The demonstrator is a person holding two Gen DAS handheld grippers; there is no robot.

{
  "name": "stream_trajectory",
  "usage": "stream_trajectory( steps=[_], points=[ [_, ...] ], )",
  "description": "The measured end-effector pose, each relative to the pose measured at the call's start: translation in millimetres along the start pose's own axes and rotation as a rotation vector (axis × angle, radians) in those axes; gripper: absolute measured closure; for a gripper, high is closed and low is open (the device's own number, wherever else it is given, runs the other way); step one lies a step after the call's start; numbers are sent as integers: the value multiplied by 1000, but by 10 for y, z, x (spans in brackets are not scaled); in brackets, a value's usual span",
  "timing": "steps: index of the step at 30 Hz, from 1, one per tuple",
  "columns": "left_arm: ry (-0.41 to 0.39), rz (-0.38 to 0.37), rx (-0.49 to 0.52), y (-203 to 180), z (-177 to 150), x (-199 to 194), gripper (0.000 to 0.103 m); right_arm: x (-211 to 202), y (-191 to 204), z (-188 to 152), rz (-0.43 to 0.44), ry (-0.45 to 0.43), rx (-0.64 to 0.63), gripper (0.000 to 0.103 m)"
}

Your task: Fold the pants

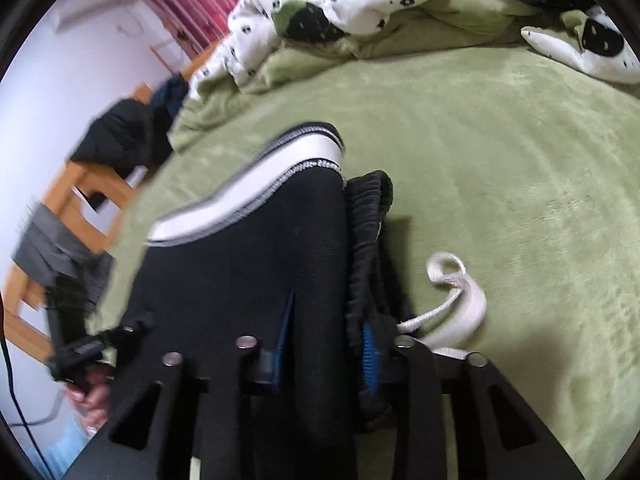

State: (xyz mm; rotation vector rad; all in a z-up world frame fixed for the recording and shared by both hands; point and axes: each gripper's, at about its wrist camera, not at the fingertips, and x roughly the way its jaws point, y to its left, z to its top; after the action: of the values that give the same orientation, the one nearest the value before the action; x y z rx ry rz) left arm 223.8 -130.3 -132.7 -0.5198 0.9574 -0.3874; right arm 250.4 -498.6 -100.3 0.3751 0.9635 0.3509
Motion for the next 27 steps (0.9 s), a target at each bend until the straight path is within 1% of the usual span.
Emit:
stream_trajectory(
  steps=[2,3,5,8,10,13,15,17,18,19,20,21,22,23,24,25,26,27],
  points=[
    [-4,-19,-7,24,30,-94,88,-38,138,-22,-35,-9,-10,78],
    [-15,-31,-6,34,53,-183,88,-69,242,-45,-38,-19,-14,78],
    [-24,-25,13,28,105,-305,89,-129,395,-77,-29,-31,-18,80],
    [-36,-9,36,113,226,-620,89,-168,702,-178,24,-36,-15,80],
    [-39,18,56,250,316,-895,90,-130,950,-252,66,-38,-12,80],
    [-33,89,94,532,396,-1297,90,17,1317,-358,141,-39,-13,80],
    [-32,137,114,740,393,-1493,90,231,1569,-473,195,-43,-15,80],
    [-20,184,127,969,350,-1585,89,433,1712,-575,215,-25,-26,80],
    [-5,202,129,1095,306,-1584,89,599,1773,-667,205,-12,-34,80],
    [15,200,114,1217,245,-1549,85,671,1789,-732,181,-12,-42,80],
    [39,189,93,1307,188,-1492,81,721,1786,-793,138,-25,-52,78],
    [57,191,71,1390,116,-1433,78,742,1761,-876,65,-46,-79,77],
    [67,207,65,1443,46,-1390,72,755,1739,-923,35,-45,-101,75],
    [67,222,72,1458,-6,-1368,64,749,1721,-985,17,-42,-116,72],
    [57,232,86,1455,-43,-1376,61,726,1700,-1015,10,-37,-119,71],
    [52,246,98,1442,-60,-1411,57,694,1715,-1006,-18,-21,-129,67],
    [50,259,106,1426,-60,-1461,56,637,1772,-975,-65,-4,-158,60],
    [39,270,105,1417,-58,-1530,55,558,1794,-948,-101,-5,-180,59]
  ],
)
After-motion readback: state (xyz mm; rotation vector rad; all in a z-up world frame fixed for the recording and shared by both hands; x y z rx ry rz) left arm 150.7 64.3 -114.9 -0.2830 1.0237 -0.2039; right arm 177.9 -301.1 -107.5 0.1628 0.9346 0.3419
